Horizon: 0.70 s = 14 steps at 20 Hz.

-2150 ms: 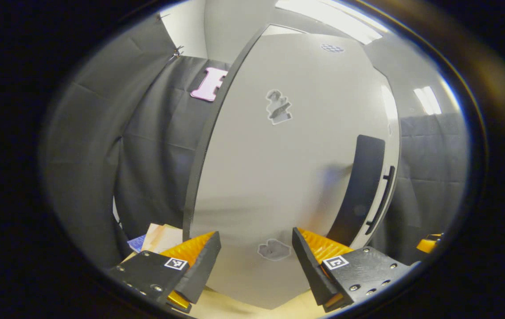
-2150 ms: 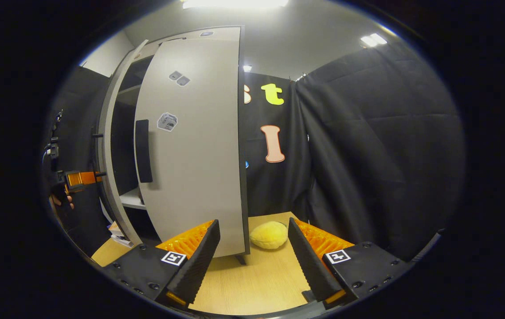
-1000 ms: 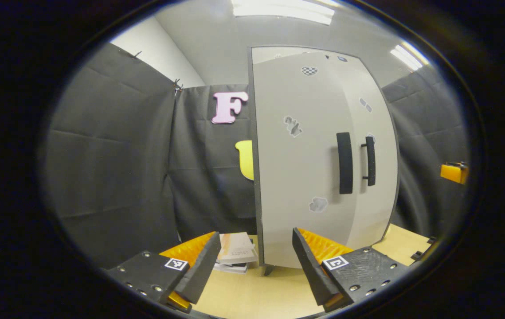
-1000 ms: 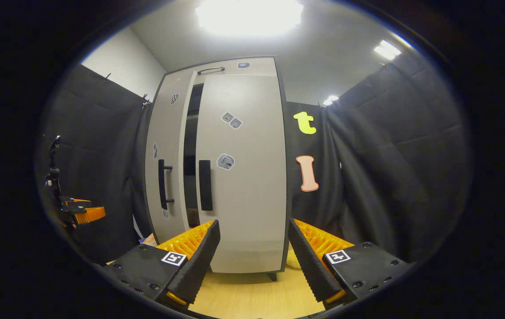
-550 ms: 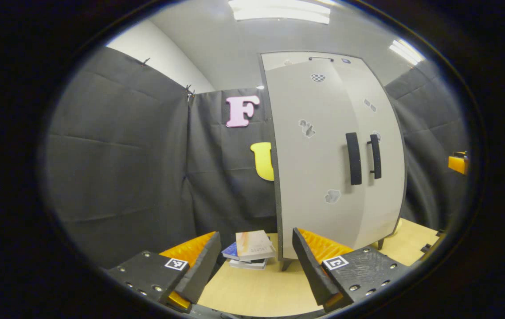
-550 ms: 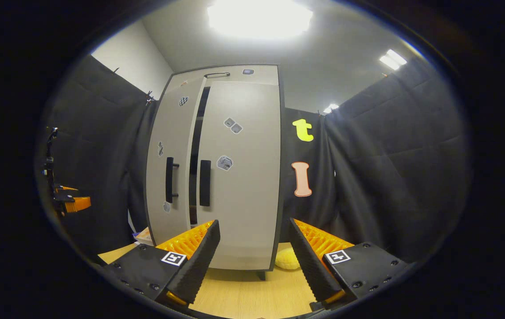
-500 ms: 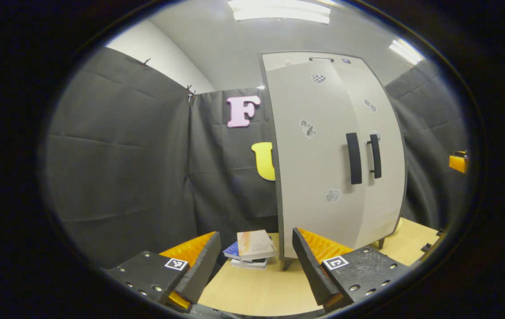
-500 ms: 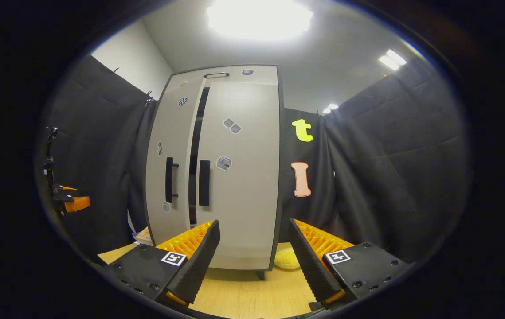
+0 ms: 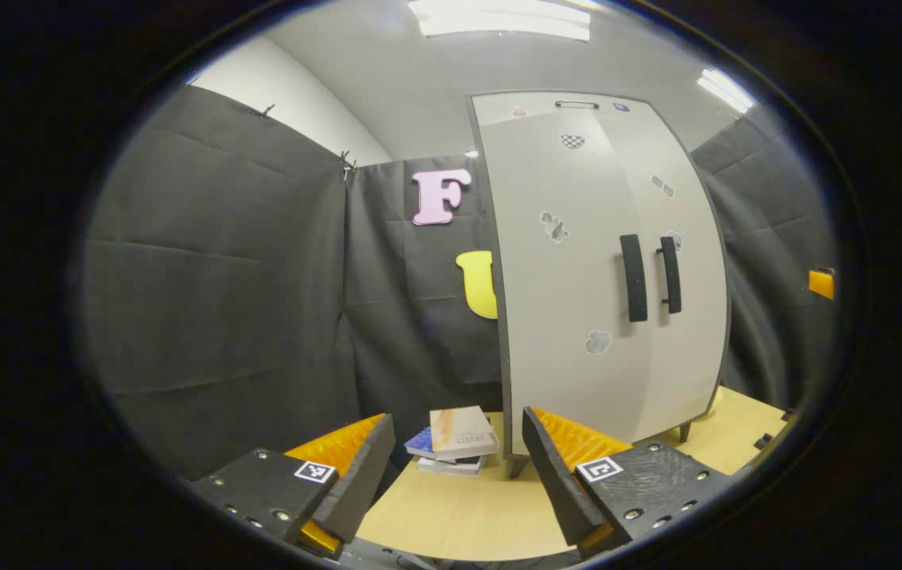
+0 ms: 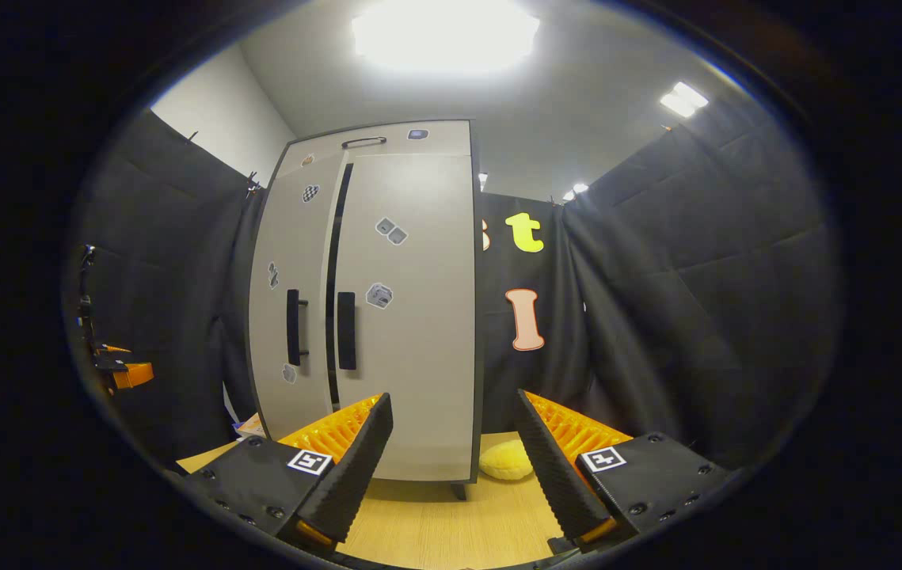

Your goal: Grab one shoe with the right hand and put it into the shoe cabinet, grab the other shoe with the left hand and put it into the shoe cabinet; then close the right door with the right hand and the left door with the left hand.

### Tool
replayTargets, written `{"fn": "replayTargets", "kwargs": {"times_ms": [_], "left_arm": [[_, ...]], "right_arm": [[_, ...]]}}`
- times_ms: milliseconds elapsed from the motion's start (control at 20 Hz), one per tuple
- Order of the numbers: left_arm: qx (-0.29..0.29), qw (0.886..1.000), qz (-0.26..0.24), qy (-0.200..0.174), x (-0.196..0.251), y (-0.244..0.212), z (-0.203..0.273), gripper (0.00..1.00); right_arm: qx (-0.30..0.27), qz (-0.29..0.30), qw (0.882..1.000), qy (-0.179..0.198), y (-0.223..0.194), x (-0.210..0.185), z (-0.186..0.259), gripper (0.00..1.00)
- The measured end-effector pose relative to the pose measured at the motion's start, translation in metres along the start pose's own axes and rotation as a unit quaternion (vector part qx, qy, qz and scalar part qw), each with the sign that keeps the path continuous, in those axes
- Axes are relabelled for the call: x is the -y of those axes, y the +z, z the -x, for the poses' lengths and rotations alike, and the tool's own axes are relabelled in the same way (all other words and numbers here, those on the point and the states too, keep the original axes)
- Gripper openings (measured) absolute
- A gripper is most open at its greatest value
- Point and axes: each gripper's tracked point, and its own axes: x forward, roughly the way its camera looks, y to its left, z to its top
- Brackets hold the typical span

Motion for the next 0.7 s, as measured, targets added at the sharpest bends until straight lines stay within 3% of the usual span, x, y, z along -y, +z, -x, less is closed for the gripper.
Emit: {"fn": "replayTargets", "kwargs": {"times_ms": [700], "left_arm": [[-0.004, 1.0, -0.007, -0.009, -0.002, -0.006, -0.008, 0.99]], "right_arm": [[0.013, 0.007, 1.0, 0.004, 0.006, -0.01, -0.004, 0.98]]}}
